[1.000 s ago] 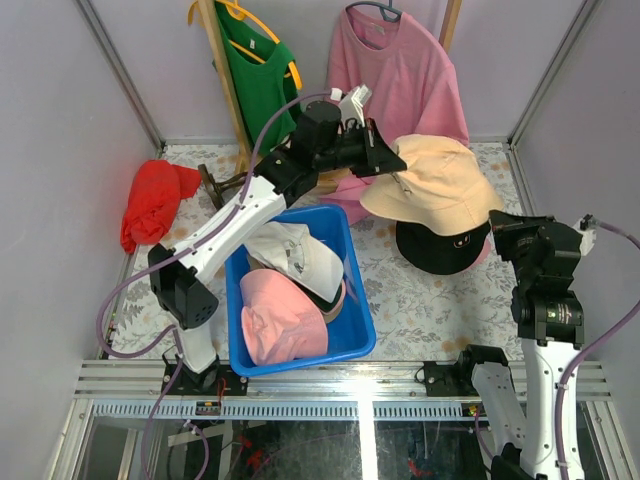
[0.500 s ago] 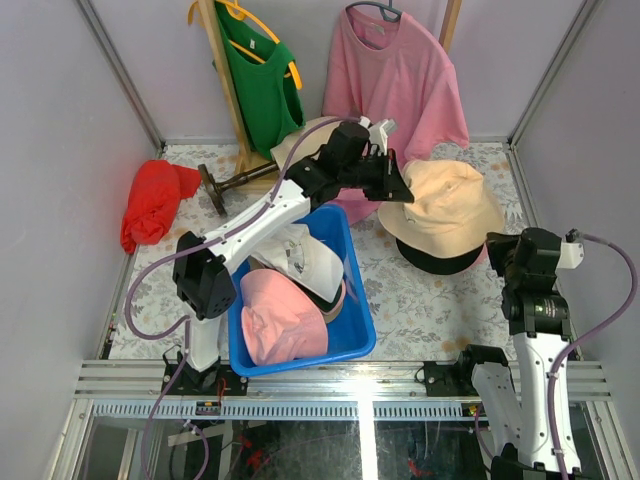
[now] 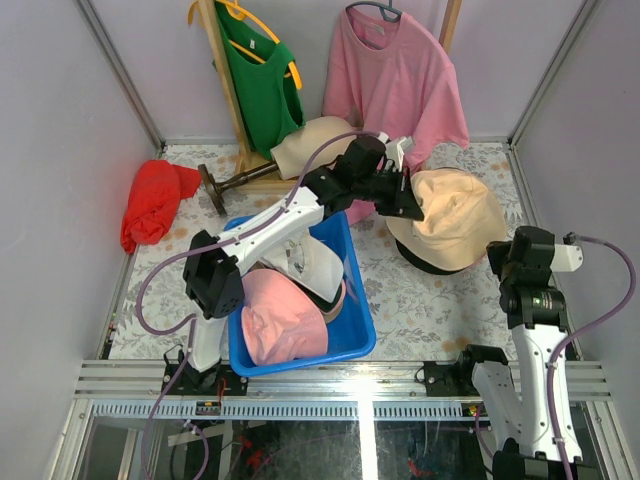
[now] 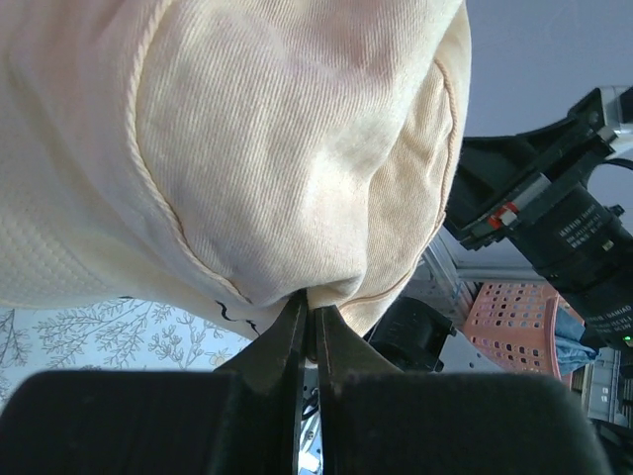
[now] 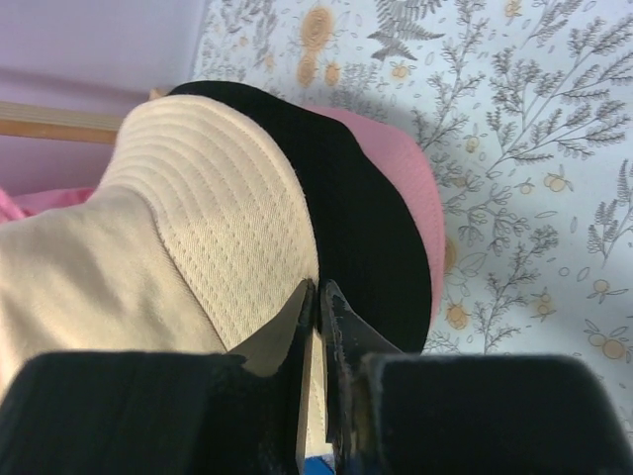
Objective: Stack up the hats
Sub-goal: Stack the hat on the hat.
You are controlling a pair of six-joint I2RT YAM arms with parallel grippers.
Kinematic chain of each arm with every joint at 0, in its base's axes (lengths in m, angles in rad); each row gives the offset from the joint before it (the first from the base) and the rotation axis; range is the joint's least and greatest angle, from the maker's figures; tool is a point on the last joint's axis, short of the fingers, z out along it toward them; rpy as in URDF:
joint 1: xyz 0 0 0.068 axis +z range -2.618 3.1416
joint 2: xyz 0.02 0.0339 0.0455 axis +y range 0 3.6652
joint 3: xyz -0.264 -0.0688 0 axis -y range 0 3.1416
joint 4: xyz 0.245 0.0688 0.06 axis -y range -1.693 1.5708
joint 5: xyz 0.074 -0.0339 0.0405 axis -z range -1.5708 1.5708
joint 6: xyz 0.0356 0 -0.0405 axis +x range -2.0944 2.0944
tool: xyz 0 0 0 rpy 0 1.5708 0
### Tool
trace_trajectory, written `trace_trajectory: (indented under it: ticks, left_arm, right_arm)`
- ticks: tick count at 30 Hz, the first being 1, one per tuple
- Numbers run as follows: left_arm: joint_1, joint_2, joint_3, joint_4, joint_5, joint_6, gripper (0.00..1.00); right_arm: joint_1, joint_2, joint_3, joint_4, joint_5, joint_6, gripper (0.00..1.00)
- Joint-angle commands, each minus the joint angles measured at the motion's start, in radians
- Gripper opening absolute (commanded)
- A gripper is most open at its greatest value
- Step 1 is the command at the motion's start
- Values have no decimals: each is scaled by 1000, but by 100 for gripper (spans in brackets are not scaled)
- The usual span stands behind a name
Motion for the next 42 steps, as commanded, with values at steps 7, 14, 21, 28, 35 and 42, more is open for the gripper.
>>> trace_trajectory:
  ticks: [7,14,21,28,35,42]
  left_arm:
    - [-35,20,22,-20,60,36,5]
    - [-35,33,38,-53,56,60,28]
    - [-10,14,48,-60,33,73,46]
    - [20,-42,15,-32,44,71,56]
    - [61,-82,6,-25,37,53,63]
    - [105,-90,-50,56,65,5,66]
  right_arm:
    - [-4,92,47,-28,83,9,49]
    - [-4,142,142,-11,106,-11,65]
    - [-5,205,229,43,118,-27,65]
    - [-88,293,255,144,-27,-62,65]
    - [-163,399,306,209,-257,-137,67]
    - [-169,429,311,225,-391,-191,68]
